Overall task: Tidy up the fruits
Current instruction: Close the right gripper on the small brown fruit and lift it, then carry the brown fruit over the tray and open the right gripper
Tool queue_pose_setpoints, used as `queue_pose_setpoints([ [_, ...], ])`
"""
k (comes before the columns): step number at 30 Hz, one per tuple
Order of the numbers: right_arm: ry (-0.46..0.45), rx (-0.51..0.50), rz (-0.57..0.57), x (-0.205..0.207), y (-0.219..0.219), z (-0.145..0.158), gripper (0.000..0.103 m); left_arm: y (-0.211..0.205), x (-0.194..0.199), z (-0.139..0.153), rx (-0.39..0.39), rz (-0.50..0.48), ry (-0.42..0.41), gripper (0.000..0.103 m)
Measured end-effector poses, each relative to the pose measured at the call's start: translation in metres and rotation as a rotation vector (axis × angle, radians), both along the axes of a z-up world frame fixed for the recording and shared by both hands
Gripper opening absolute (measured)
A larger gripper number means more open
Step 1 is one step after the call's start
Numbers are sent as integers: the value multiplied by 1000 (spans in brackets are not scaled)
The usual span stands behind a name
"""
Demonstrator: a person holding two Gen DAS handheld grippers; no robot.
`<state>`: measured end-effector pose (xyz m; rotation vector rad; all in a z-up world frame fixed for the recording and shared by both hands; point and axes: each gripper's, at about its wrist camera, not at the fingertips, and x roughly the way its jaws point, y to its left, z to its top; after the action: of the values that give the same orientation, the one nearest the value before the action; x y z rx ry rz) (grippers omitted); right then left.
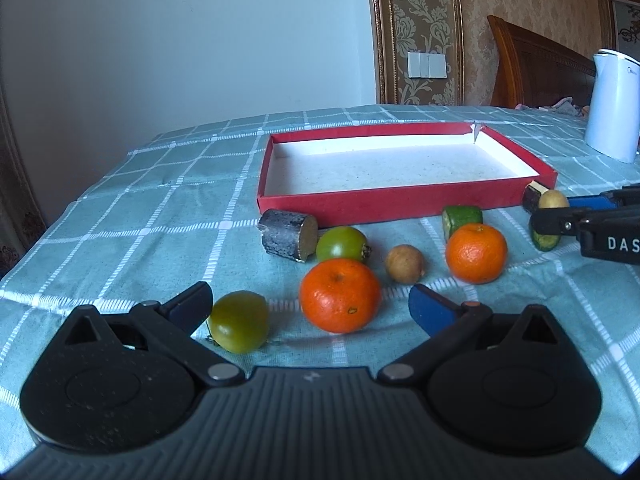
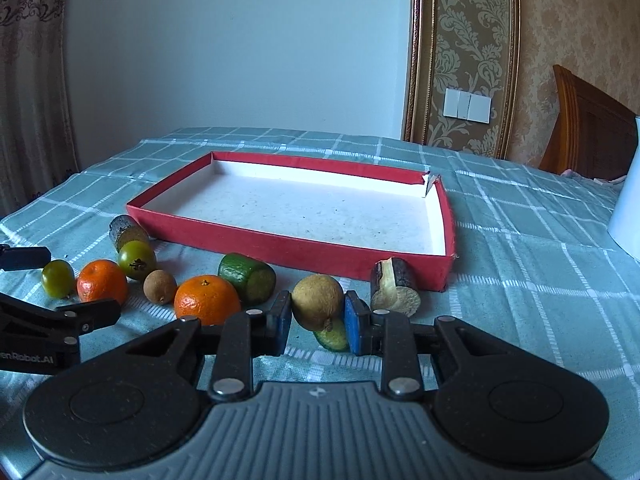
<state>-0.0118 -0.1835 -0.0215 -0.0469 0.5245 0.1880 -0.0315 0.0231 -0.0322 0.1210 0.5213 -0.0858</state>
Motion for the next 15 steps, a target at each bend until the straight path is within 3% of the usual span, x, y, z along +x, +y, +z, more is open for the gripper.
queue_pose_setpoints([
  [9,-52,7,4,3,-2,17,27,-11,11,-2,82,1,-38,80],
  [15,-77,-21,-22,31,-6,27,27,-13,14,-1,70,-18,-61,61],
])
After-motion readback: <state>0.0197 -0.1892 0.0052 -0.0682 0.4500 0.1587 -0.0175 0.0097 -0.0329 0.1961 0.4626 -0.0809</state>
